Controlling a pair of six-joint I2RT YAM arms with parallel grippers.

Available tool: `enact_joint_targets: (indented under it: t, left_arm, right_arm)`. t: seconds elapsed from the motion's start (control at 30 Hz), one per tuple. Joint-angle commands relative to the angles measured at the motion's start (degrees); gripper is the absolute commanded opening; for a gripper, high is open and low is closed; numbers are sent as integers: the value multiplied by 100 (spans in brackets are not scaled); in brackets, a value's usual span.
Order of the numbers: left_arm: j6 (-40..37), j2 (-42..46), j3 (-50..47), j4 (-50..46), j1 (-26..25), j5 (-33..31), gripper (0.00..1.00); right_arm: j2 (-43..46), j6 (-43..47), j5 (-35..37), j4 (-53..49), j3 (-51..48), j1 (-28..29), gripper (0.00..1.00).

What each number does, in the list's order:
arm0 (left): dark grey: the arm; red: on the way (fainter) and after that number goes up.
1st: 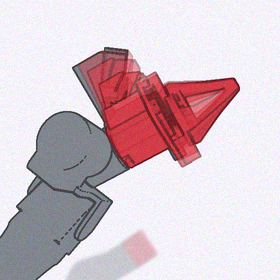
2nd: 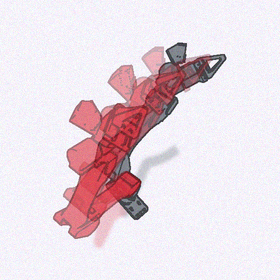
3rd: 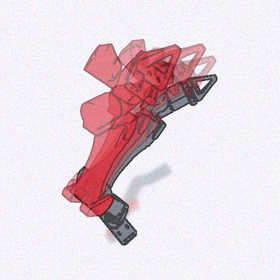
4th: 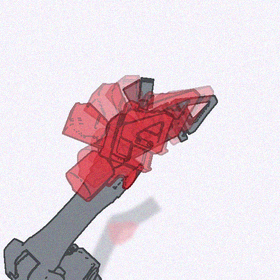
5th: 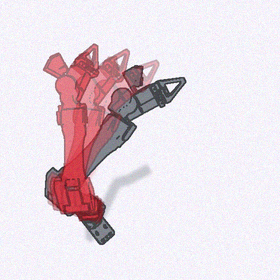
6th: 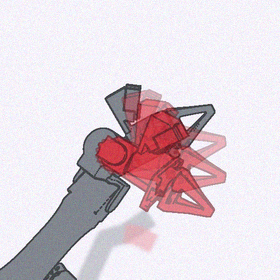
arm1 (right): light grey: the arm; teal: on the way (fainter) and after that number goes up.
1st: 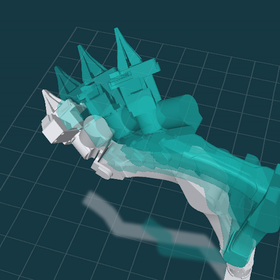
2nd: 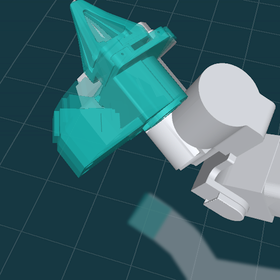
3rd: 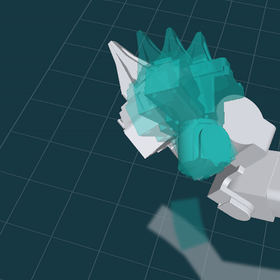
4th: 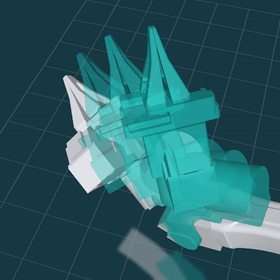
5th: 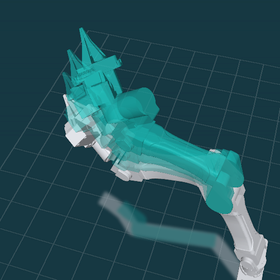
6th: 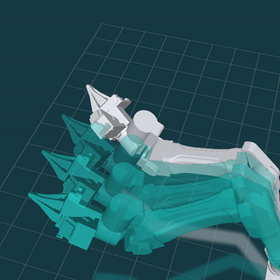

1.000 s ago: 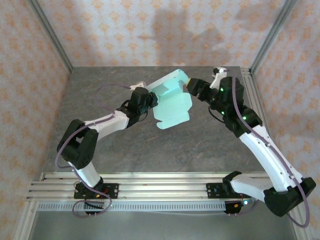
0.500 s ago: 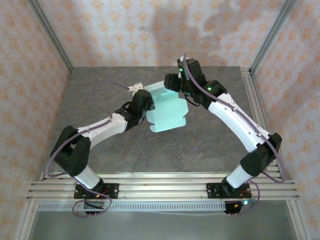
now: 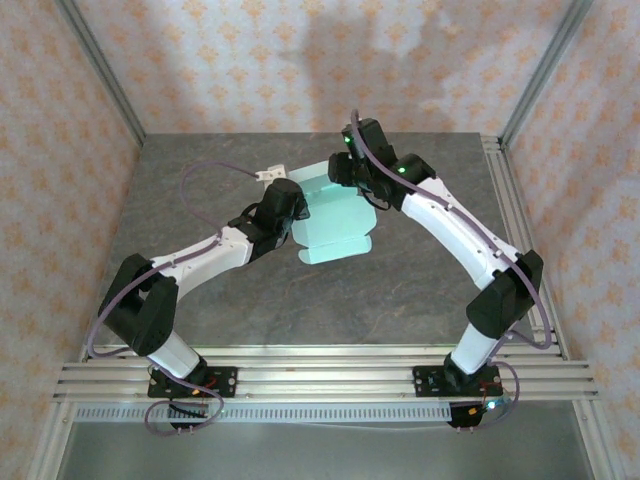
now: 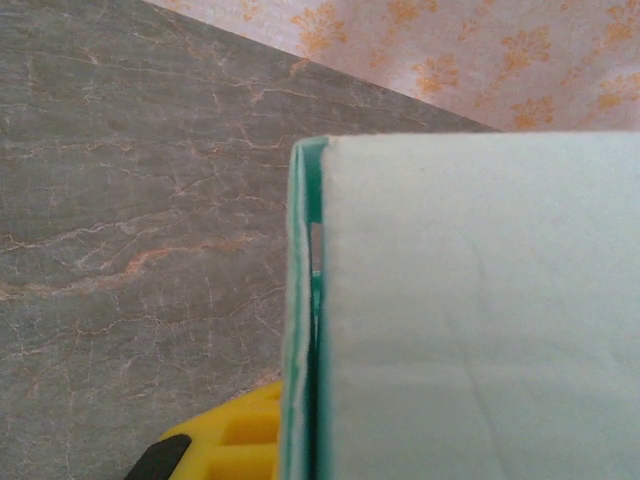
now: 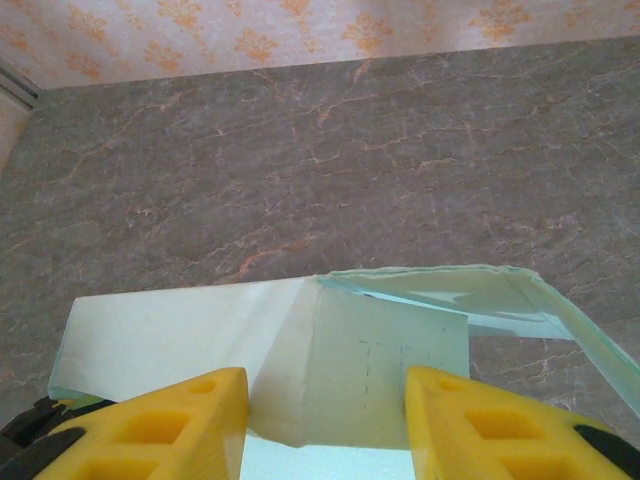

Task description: Fold the paper box

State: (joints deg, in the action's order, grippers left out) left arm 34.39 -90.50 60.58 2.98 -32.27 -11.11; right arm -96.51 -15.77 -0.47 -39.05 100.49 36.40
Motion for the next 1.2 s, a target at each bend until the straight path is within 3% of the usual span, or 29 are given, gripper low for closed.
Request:
enact_joint_targets:
  t: [0.0,0.2,0.43,0.53,0.63,0.67,0.77,0.87,1.03,1.17]
  left_arm:
    - [-106,182,50,-45,-47,-26,0]
    - [-99,193,-2,-87,-44,-16,0]
    - [-108,164,16,-96,-50,19,0]
    - [-112,149,33,-107,-42,30,0]
    - [-117,148,33,-114,-43,22,0]
    - [-113,147,27,-118,-42,22,0]
    - [-111,121,50,-148,-45,17,0]
    - [-108,61,93,-208,-39,39,0]
    - [-82,-21,105,-202,-11,279,0]
    - [-112,-20,95,-158,9,487,0]
  right_arm:
    - [-81,-106,-65,-77,235,-67,38]
    - [-166,-184,-198,-45,253,-94,21]
    - [-225,-207,-320,-89,317,-122,12]
    - [-256,-181,-274,-176,375,-124,1]
    - [-240,-170,-212,-183,388,-125,0]
    - [-229,-152,-185,-186,396,-120,2]
    - [-139,-112,-115,-164,382,-119,25]
    - [167,-47,-118,121,141,-122,36]
    - [992,4,106,639,-582,-189,41]
    - [1777,-95,-54,1110,-1362,-585,42]
